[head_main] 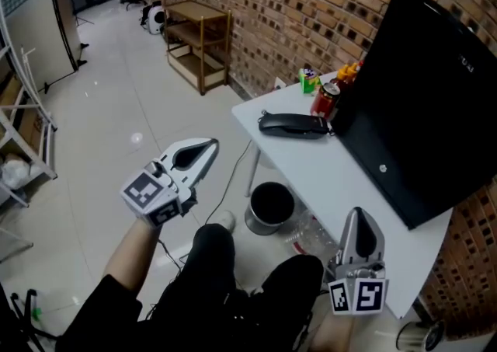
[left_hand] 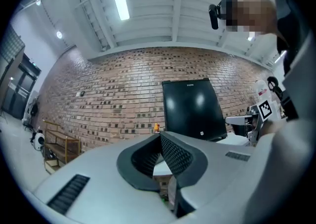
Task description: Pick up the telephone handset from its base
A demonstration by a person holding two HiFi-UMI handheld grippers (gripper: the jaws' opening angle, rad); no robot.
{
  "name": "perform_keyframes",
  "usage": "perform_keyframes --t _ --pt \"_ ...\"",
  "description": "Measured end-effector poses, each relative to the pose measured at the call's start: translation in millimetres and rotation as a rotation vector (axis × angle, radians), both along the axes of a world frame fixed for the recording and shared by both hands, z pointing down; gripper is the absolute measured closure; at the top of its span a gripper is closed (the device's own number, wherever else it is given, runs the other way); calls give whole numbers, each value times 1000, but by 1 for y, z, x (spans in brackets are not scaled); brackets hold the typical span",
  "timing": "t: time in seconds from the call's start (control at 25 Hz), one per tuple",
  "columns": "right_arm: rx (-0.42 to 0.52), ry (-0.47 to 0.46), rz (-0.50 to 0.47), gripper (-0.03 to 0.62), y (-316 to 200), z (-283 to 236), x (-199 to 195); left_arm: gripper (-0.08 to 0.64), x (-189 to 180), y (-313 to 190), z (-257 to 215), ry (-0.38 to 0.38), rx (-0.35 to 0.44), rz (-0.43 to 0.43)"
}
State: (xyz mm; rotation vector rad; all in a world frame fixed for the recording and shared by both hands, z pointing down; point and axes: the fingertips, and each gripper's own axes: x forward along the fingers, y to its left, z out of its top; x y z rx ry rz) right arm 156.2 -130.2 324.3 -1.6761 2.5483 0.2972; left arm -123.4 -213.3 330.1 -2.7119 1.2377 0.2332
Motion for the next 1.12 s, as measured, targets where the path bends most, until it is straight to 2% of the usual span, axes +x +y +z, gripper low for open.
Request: perform_keyframes --t 0.28,0.44,0.56,0.76,0.96,1.08,1.12 --pt "-24 7 -12 581 -35 4 -13 555 9 -53 -11 22 -16 99" --pt "-40 1 -8 582 -59 8 -25 555 16 -80 -5 -28 -40 125" --pt "-43 0 -1 583 -75 6 -29 555 22 -94 -7 -26 -34 139" --pt "-50 14 44 581 -93 0 -22 555 32 -109 -5 -61 -26 167" --pt "-45 19 91 583 -93 -2 -13 555 47 -124 -10 -103 -58 217" --pt "-49 22 126 581 -86 -2 -3 546 69 -132 -7 -143 -94 321" --pt "-51 24 140 582 -83 -2 1 483 79 -133 -6 -153 -111 372"
